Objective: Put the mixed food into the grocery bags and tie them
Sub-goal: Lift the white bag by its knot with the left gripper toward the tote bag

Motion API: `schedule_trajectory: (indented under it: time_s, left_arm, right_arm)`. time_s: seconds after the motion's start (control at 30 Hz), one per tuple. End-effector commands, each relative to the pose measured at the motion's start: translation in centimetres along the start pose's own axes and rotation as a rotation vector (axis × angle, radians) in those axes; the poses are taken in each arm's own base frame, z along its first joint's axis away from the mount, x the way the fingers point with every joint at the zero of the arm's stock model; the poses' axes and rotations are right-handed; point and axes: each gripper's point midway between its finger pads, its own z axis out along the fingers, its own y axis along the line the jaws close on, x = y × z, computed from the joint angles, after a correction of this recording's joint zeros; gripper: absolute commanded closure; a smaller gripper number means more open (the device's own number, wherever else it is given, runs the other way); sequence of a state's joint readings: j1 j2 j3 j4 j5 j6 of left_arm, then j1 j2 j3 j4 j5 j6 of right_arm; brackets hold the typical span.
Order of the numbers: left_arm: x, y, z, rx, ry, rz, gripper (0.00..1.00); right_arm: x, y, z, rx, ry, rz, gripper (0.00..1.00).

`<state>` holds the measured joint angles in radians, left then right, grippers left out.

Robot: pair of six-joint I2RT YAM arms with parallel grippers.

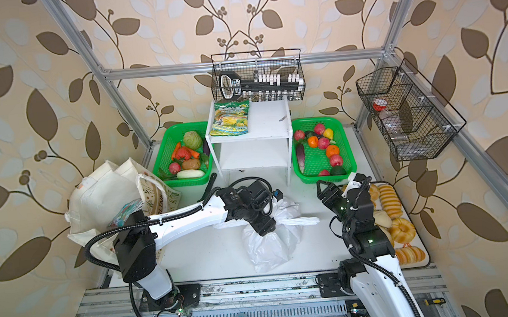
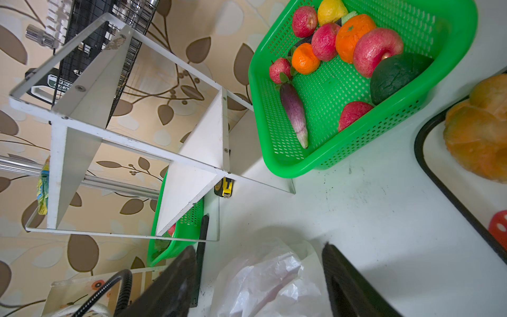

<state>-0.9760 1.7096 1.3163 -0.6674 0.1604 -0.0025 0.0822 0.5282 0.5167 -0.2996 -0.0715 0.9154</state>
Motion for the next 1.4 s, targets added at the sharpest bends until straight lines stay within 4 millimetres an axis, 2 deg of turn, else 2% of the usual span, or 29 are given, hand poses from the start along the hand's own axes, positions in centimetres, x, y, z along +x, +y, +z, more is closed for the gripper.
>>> schedule_trajectory:
  time_s: [0.0,0.1,0.17,0.33,0.43,0.6,0.8,0.97,1.03,1.2,1.37]
  left_arm:
    - [-0.3,-1.4,-2.0,0.054,-0.006,0.036,0.55]
    - [-0.4,-1.6,-3.1,0.053,-0.036,0.034,0.80]
    - [-0.7,-1.7,-4.2,0.051,-0.076,0.035,0.89]
    - [-2.3,-1.9,-8.8,0.029,-0.246,0.025,0.98]
    - [-3.1,-1.7,-13.6,-0.013,-0.382,0.018,1.00]
    - [-3.2,-0.2,-21.0,-0.149,-0.556,0.015,1.00]
    - [-1.8,3.3,-29.7,-0.338,-0.662,-0.044,1.00]
    - [0.1,7.9,-37.7,-0.557,-0.727,-0.154,1.00]
    - [1.1,10.4,-40.9,-0.720,-0.745,-0.212,1.00]
    - [3.1,14.7,-46.9,-1.070,-0.719,-0.296,1.00]
    - [7.3,18.5,-51.8,-1.351,-0.683,-0.466,1.00]
  right_arm:
    - [0.4,-0.2,0.4,-0.007,0.013,0.016,0.27]
    - [0.5,-0.2,0.4,-0.009,0.015,0.020,0.27]
    - [0.6,-0.3,0.4,-0.009,0.016,0.020,0.27]
    - [0.5,-0.3,0.4,-0.007,0.014,0.025,0.28]
    - [0.5,-0.3,0.4,-0.008,0.013,0.031,0.28]
    - [0.4,-0.1,0.5,-0.014,0.011,0.039,0.28]
    - [0.4,0.1,0.5,-0.025,0.013,0.044,0.28]
    - [0.4,0.2,0.5,-0.029,0.015,0.046,0.28]
    - [0.4,0.3,0.5,-0.033,0.016,0.048,0.28]
    - [0.2,0.7,0.5,-0.045,0.014,0.048,0.28]
    - [0.0,1.0,0.5,-0.057,0.008,0.048,0.29]
